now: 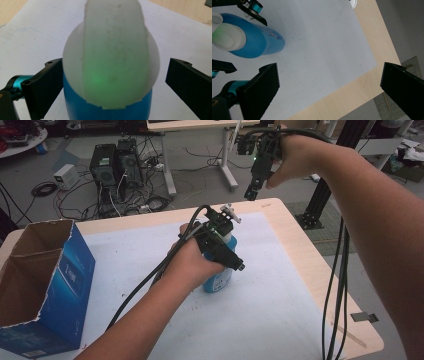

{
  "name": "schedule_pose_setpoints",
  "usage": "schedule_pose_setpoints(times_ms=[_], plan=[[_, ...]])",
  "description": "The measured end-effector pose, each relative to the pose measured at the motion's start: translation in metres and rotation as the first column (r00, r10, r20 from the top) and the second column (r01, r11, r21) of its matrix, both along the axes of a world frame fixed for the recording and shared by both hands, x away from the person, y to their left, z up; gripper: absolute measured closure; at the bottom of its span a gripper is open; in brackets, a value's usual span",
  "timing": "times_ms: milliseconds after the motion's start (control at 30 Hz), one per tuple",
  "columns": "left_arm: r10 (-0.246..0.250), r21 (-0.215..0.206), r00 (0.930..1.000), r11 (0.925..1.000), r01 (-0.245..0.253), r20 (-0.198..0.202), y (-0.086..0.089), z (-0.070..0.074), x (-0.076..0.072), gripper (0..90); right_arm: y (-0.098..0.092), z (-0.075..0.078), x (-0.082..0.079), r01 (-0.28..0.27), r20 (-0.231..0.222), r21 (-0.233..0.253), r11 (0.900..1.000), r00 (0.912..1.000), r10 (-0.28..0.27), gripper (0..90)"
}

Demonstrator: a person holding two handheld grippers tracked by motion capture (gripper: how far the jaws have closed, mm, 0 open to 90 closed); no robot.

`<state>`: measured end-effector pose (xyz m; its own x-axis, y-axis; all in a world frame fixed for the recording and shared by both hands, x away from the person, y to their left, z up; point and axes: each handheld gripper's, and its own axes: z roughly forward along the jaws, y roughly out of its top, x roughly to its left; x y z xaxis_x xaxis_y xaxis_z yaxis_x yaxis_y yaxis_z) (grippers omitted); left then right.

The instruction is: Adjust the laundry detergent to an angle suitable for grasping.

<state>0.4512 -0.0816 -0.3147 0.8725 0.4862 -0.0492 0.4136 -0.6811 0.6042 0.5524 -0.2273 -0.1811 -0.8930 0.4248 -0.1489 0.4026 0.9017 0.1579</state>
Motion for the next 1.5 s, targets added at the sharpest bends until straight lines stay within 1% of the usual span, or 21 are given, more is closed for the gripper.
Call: schedule_pose_setpoints(times_ms=[67, 100, 133, 167, 233, 333, 400, 500, 533, 567, 633, 733, 767, 833, 900, 1000, 1033, 1100, 1267, 1433, 1500], plan=[[0.000, 0.002, 1.0000, 1.0000, 0.000, 0.003, 0.0003, -0.0001, 0.0004, 3.0, 0.0000, 0.0000, 0.0000, 0.000, 0.000, 0.000, 1.000, 1.0000, 0.000, 1.3], [-0.002, 0.000, 1.0000, 1.0000, 0.002, -0.003, 0.0005, 0.0005, 0.0003, 3.0, -0.0002, 0.0001, -0.0001, 0.001, 0.000, -0.002, 1.000, 1.0000, -0.001, 1.2], [-0.001, 0.004, 1.0000, 1.0000, 0.001, -0.001, 0.0003, 0.0002, 0.0003, 8.1, 0.0001, 0.0002, -0.0003, 0.004, 0.000, -0.002, 1.000, 1.0000, -0.004, 1.2], [-0.001, 0.004, 1.0000, 1.0000, 0.001, -0.001, 0.0003, 0.0002, 0.0003, 8.1, 0.0001, 0.0002, -0.0003, 0.004, 0.000, -0.002, 1.000, 1.0000, -0.004, 1.2], [0.002, 0.018, 1.0000, 0.9998, -0.002, 0.001, 0.0002, -0.0006, 0.0005, 8.1, 0.0009, 0.0005, -0.0004, 0.000, 0.001, 0.000, 1.000, 1.0000, 0.000, 1.2], [0.010, 0.015, 0.9999, 0.9998, -0.010, 0.002, 0.0000, -0.0013, 0.0006, 8.1, 0.0020, 0.0004, -0.0004, -0.007, 0.002, -0.002, 1.000, 1.0000, 0.007, 1.2], [0.010, 0.015, 1.0000, 0.9998, -0.010, 0.001, 0.0003, -0.0009, 0.0006, 10.5, 0.0027, 0.0005, -0.0007, -0.002, 0.001, -0.003, 1.000, 1.0000, 0.002, 1.3], [0.009, 0.019, 1.0000, 0.9998, -0.009, 0.004, -0.0001, -0.0016, 0.0006, 11.2, 0.0030, 0.0002, -0.0005, -0.002, 0.001, -0.004, 1.000, 1.0000, 0.002, 1.2], [0.004, 0.027, 1.0000, 0.9996, -0.005, 0.004, 0.0000, -0.0015, 0.0007, 13.2, 0.0031, 0.0001, -0.0005, -0.001, 0.000, -0.005, 1.000, 1.0000, 0.001, 1.2], [0.007, 0.024, 1.0000, 0.9997, -0.007, 0.003, -0.0003, -0.0019, 0.0007, 13.9, 0.0031, 0.0000, -0.0005, -0.001, 0.000, -0.005, 1.000, 1.0000, 0.001, 1.3], [0.001, 0.037, 1.0000, 0.9993, -0.001, 0.010, -0.0002, -0.0018, 0.0014, 13.9, 0.0032, 0.0001, -0.0007, 0.001, -0.001, -0.006, 1.000, 1.0000, -0.001, 1.2], [0.007, 0.028, 0.9999, 0.9996, -0.008, 0.013, -0.0012, -0.0022, 0.0007, 14.0, 0.0027, -0.0005, -0.0004, 0.005, -0.001, -0.005, 1.000, 1.0000, -0.005, 1.2], [0.004, 0.035, 0.9999, 0.9994, -0.004, 0.014, -0.0012, -0.0020, 0.0006, 15.5, 0.0028, -0.0005, -0.0004, 0.008, -0.002, -0.005, 1.000, 1.0000, -0.008, 1.2], [0.008, 0.033, 0.9999, 0.9994, -0.008, 0.014, -0.0014, -0.0024, 0.0005, 16.2, 0.0023, -0.0008, 0.0001, 0.001, -0.002, -0.007, 1.000, 1.0000, -0.001, 1.3], [0.006, 0.036, 0.9998, 0.9993, -0.006, 0.017, -0.0013, -0.0024, 0.0009, 18.8, 0.0025, -0.0011, 0.0000, 0.004, -0.002, -0.007, 1.000, 1.0000, -0.004, 1.2], [0.006, 0.040, 0.9999, 0.9992, -0.006, 0.016, -0.0015, -0.0022, 0.0006, 19.2, 0.0028, -0.0010, 0.0000, 0.004, -0.002, -0.006, 1.000, 1.0000, -0.004, 1.2], [0.000, 0.047, 0.9999, 0.9989, -0.001, 0.016, -0.0013, -0.0016, 0.0006, 20.4, 0.0027, -0.0013, 0.0002, 0.002, -0.002, -0.005, 1.000, 1.0000, -0.002, 1.2], [0.001, 0.049, 0.9997, 0.9988, -0.002, 0.024, -0.0020, -0.0022, 0.0001, 20.5, 0.0026, -0.0015, 0.0005, -0.002, -0.002, -0.007, 1.000, 1.0000, 0.002, 1.2], [0.006, 0.052, 0.9995, 0.9986, -0.007, 0.030, -0.0030, -0.0028, -0.0004, 21.9, 0.0029, -0.0012, 0.0000, 0.002, -0.003, -0.009, 1.000, 1.0000, -0.002, 1.3], [0.003, 0.052, 0.9996, 0.9986, -0.005, 0.027, -0.0031, -0.0022, -0.0005, 25.4, 0.0020, -0.0009, -0.0003, 0.004, -0.003, -0.008, 1.000, 1.0000, -0.004, 1.3], [0.005, 0.057, 0.9994, 0.9983, -0.007, 0.034, -0.0030, -0.0022, -0.0005, 27.2, 0.0016, -0.0009, -0.0004, 0.005, -0.001, -0.006, 1.000, 1.0000, -0.005, 1.2]])
